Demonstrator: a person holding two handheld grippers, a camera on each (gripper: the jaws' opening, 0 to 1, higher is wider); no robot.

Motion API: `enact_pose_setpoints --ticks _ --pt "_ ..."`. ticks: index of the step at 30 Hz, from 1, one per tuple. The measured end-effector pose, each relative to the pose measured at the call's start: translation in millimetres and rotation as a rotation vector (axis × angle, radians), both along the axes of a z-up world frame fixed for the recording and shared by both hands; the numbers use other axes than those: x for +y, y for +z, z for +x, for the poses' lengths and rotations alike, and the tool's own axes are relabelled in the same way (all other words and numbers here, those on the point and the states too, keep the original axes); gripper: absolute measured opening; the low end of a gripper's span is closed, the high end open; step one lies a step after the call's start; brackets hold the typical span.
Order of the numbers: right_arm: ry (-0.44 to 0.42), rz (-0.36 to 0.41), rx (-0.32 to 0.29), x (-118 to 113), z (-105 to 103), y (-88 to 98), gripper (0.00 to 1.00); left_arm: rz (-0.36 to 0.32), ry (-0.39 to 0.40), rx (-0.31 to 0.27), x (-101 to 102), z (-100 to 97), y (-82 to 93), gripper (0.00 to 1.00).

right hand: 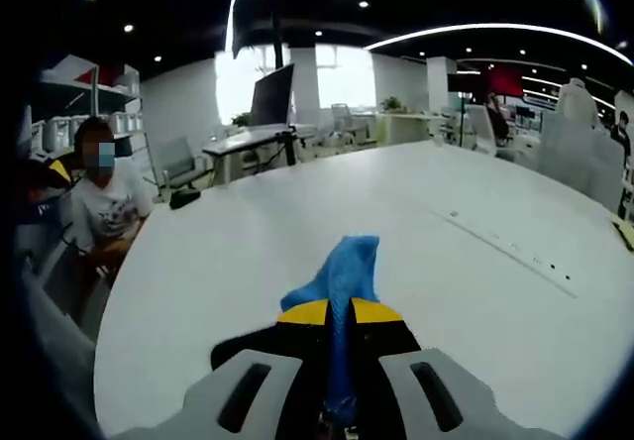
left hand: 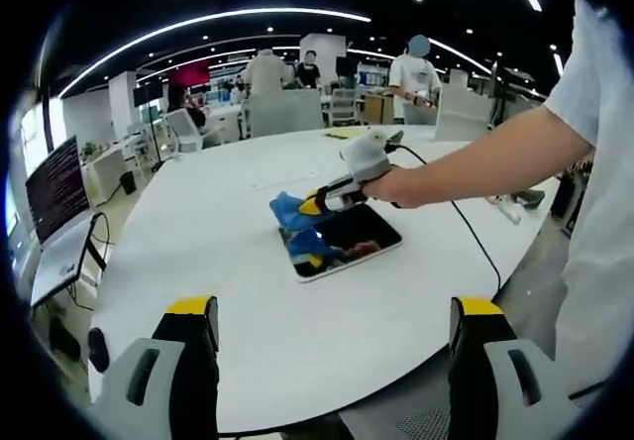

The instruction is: Wipe the mirror surface with the cleaning cloth until all visible marks leave the cleaned area.

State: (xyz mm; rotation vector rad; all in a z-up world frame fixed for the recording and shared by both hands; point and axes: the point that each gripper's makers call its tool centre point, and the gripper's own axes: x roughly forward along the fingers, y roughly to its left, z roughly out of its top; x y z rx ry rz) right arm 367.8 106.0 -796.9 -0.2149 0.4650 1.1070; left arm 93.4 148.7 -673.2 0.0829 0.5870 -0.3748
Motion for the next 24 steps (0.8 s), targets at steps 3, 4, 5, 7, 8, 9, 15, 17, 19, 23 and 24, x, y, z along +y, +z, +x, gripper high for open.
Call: enact_pose_setpoints --ticks 3,4,5,7,8,9,15,17,19,23,24 --pt "0.008 -0.005 -0.003 2.5 2.5 -2.7 0.02 -0.002 0.008 -0.003 2.4 0.0 0.9 0.98" --pt "0.009 -0.005 -0.003 3.5 2.5 -2.6 0.02 0.003 0.008 0.001 3.4 -0.4 -0.2 0.98" --pt "0.009 -0.005 -0.003 4.2 3.1 -2.8 0.02 0.005 0.009 0.004 3.2 -0.7 -0.6 0.98" --pt "0.007 -0.001 0.0 5.7 4.1 -2.2 0.02 0.002 0.012 0.003 3.5 -0.7 -0.7 0.98" --pt "0.007 -0.002 -0.002 6.4 3.7 -1.7 0.02 0.003 0.013 0.005 4.0 -0.9 -1.5 0.98" --pt "0.006 -0.002 -0.003 6.8 4.0 -1.5 0.02 0.005 0.015 0.007 4.5 -1.0 -1.9 0.98" --pt "0.007 0.0 0.002 12.1 6.2 -2.7 0.02 0.004 0.029 0.005 9.4 0.3 -2.0 0.98" --pt "0.012 -0.005 0.004 14.9 7.9 -5.9 0.02 0.004 0.031 0.007 10.1 0.6 -2.8 0.98" --pt "0.016 -0.014 0.004 17.3 10.7 -10.4 0.02 0.002 0.03 0.007 10.1 0.8 -3.7 0.98" --pt "0.015 -0.017 0.01 21.0 15.5 -15.9 0.02 0.001 0.028 0.017 9.9 -0.3 -7.0 0.98" --pt "0.019 -0.019 0.012 22.0 17.2 -18.9 0.02 0.001 0.029 0.022 10.2 -0.6 -8.6 0.98"
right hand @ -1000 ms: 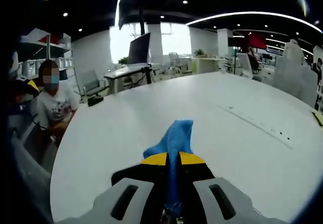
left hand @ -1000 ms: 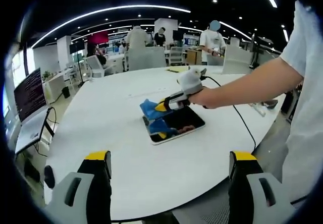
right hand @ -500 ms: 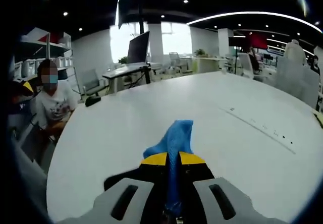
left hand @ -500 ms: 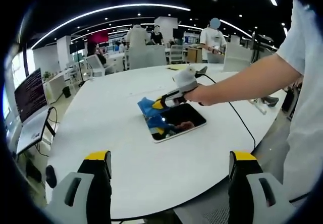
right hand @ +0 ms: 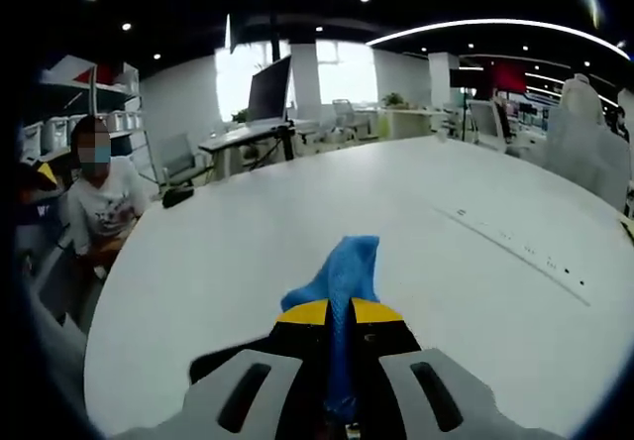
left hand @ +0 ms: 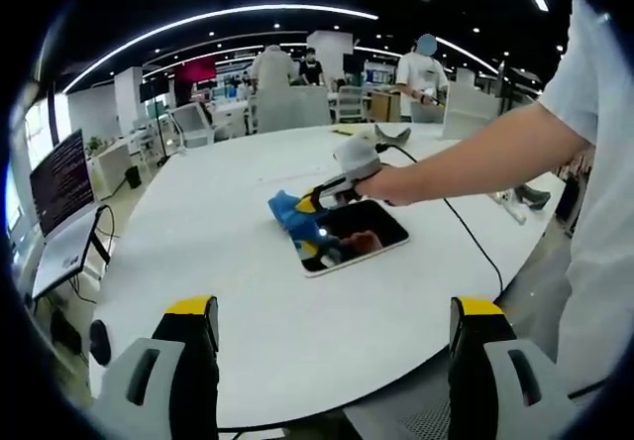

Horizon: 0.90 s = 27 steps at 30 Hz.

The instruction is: Wipe the mirror surface with the cleaning cloth until all visible marks leave the cleaned area.

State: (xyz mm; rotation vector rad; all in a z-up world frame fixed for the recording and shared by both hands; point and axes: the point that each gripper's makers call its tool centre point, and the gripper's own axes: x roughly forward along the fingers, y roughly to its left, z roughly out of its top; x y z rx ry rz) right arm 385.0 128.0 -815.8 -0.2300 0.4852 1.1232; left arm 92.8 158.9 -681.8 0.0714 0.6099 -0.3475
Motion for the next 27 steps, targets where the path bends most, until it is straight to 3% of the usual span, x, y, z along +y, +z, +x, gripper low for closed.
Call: enact_pose_setpoints --ticks 5,15,27 --pt "-0.006 -0.008 0.007 1.4 5.0 -9.1 0.02 0.0 -0.001 0.019 1.2 -0.1 -7.2 0.98" --pt "-0.015 -0.011 0.025 7.3 7.6 -23.1 0.02 -0.017 -0.005 0.006 -0.3 10.1 -0.7 0.98" --pt "-0.006 0.004 0.017 10.4 2.8 -28.2 0.02 -0.018 -0.001 0.028 -0.6 10.3 -7.0 0.98"
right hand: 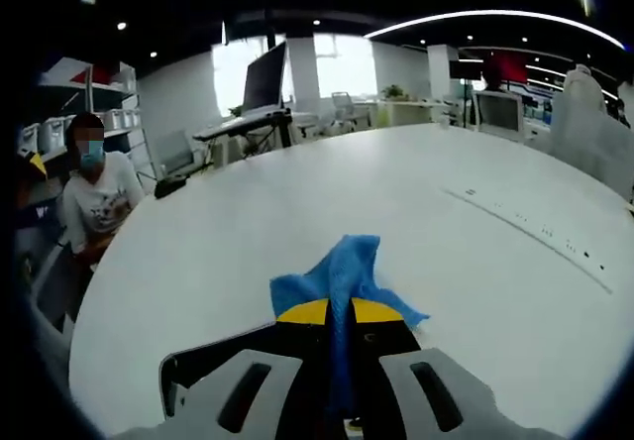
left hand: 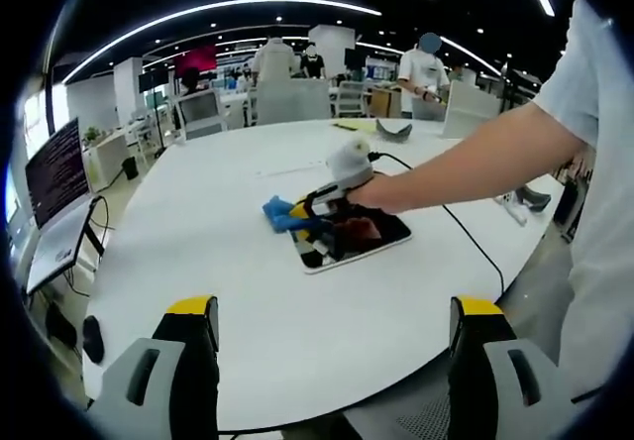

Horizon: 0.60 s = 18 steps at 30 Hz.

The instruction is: Wipe the mirror surface with the cleaning cloth until all visible marks leave the cleaned area.

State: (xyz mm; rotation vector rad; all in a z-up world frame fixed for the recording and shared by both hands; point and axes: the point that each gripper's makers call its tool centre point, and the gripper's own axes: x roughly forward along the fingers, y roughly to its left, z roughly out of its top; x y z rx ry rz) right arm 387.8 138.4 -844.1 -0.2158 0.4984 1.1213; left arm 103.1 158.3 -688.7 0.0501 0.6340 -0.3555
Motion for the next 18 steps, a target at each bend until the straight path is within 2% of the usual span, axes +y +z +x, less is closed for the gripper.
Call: enact_pose_setpoints --ticks 2,8,18 --pt "0.008 0.001 -0.023 -0.1 -1.1 0.1 0.02 0.006 -0.003 0.004 -1.6 -0.3 -0.8 0.98" --pt "0.023 0.006 -0.033 -0.3 0.8 -1.1 0.02 0.034 -0.018 -0.002 -2.1 1.9 2.7 0.97" --pt "0.014 0.011 -0.013 -4.1 1.7 -1.8 0.02 0.043 -0.015 -0.01 -5.5 -6.2 8.1 0.97"
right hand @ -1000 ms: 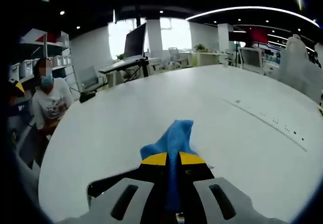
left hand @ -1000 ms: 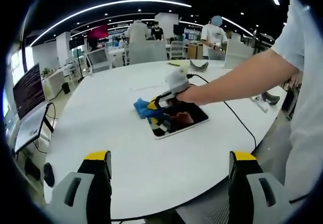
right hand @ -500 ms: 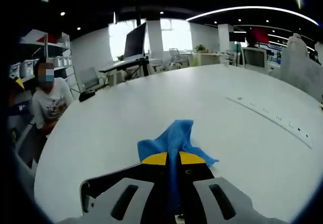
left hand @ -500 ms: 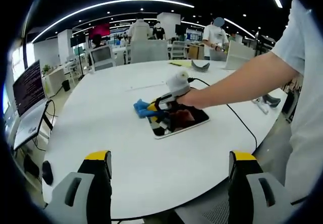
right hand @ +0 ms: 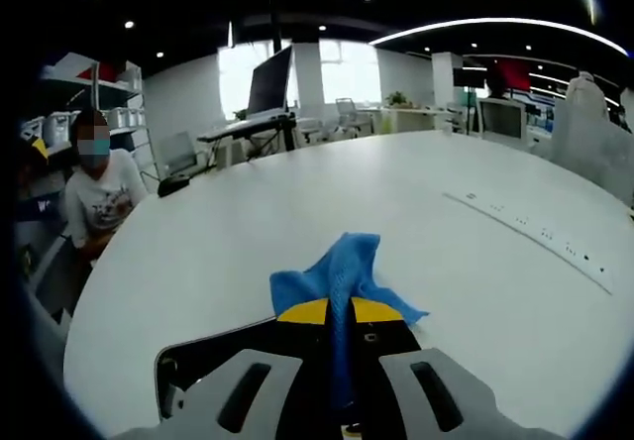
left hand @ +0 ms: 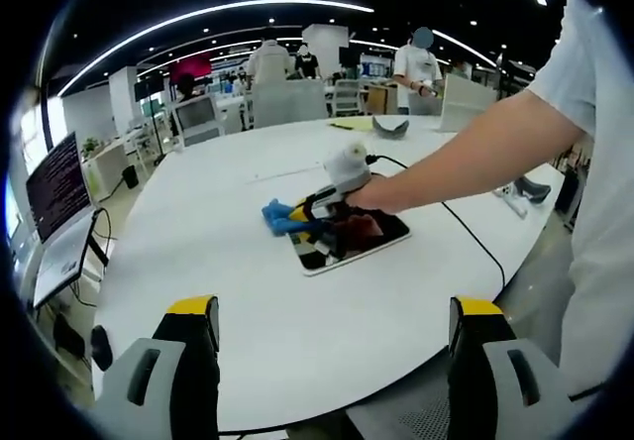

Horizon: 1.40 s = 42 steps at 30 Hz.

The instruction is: Wipe the mirror surface with the cleaning cloth until all visible marks leave the cleaned area.

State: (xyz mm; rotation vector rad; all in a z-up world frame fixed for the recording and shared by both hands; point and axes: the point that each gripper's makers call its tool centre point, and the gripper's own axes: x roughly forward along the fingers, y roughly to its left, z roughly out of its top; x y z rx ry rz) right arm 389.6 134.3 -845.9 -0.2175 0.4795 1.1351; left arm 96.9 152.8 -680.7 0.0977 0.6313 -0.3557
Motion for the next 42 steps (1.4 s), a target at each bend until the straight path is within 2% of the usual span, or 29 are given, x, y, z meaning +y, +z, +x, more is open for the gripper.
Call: enact_pose_setpoints --ticks 16,21,42 --pt "-0.005 -0.028 -0.012 -9.5 -6.7 3.1 0.02 0.002 0.029 -0.024 -0.8 -14.3 8.4 0.97" --pt "-0.003 -0.045 -0.027 -10.0 -10.3 5.2 0.02 0.008 0.03 -0.034 -0.2 -15.6 12.1 0.97" --pt "-0.015 -0.058 -0.019 -24.2 -19.8 9.8 0.02 0.014 0.041 -0.052 1.3 -19.4 16.7 0.97"
